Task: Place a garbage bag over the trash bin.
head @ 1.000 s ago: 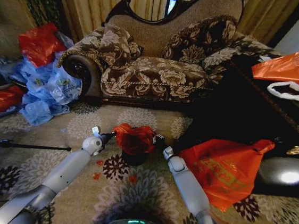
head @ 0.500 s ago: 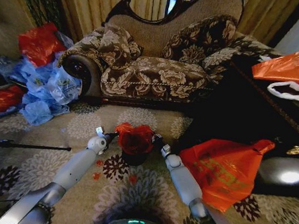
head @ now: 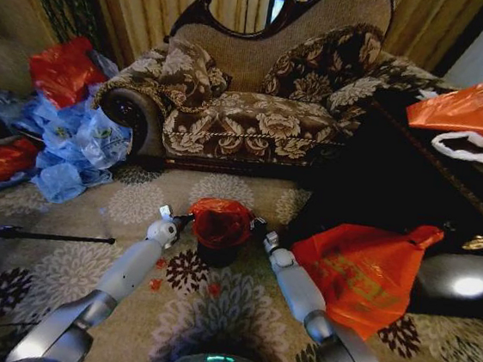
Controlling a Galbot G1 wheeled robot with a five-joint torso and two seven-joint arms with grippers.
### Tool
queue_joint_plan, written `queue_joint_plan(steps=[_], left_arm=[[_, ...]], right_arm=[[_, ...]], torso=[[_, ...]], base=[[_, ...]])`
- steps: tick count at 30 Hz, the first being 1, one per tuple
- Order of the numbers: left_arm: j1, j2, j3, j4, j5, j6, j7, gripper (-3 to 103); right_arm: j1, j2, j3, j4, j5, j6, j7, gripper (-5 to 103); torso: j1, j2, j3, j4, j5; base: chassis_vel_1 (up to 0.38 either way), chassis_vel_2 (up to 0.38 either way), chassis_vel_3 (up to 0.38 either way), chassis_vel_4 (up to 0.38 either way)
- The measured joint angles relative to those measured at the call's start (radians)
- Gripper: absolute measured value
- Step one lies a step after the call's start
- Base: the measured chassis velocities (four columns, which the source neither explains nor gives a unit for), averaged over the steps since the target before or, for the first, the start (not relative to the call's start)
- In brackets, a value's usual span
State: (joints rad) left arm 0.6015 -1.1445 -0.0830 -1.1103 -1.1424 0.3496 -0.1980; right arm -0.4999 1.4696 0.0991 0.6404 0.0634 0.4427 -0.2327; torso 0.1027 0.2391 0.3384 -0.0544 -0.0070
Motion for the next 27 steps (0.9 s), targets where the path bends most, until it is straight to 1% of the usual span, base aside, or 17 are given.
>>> queue_joint_plan(steps=[10, 12, 15, 23, 27], left_arm=[[0.03, 0.025, 0.03, 0.008, 0.047, 0.002, 0.041, 0], [0.042, 0.037, 0.044, -0.006, 0.077, 0.002, 0.064, 0], [0.054, 0.048, 0.06, -0.023, 0.091, 0.002, 0.074, 0], [0.057, 0.057, 0.087, -0.045, 0.135, -0.008, 0.096, 0], [0.018, 0.05, 0.088, -0.025, 0.136, -0.016, 0.098, 0]], right_arm=[[-0.006, 0.011, 0.0, -0.032, 0.001, 0.032, -0.009, 0], [0.005, 0.018, 0.006, -0.05, 0.013, 0.066, -0.007, 0], [0.022, 0.027, 0.009, -0.061, 0.022, 0.085, -0.005, 0], [0.07, 0.046, 0.018, -0.103, 0.018, 0.087, 0.008, 0], [0.111, 0.049, 0.019, -0.149, 0.003, 0.073, 0.008, 0]], torso=[[0.0, 0.0, 0.0, -0.0001, -0.0001], [0.0, 0.0, 0.0, -0.0003, -0.0002], [0.0, 0.0, 0.0, -0.0001, -0.0002], [0.0, 0.0, 0.0, -0.0001, -0.0003], [0.0, 0.0, 0.0, 0.0, 0.0]], base=[[0.0, 0.0, 0.0, 0.0], [0.0, 0.0, 0.0, 0.0], [0.0, 0.0, 0.0, 0.0], [0.0, 0.0, 0.0, 0.0], [0.0, 0.0, 0.0, 0.0]])
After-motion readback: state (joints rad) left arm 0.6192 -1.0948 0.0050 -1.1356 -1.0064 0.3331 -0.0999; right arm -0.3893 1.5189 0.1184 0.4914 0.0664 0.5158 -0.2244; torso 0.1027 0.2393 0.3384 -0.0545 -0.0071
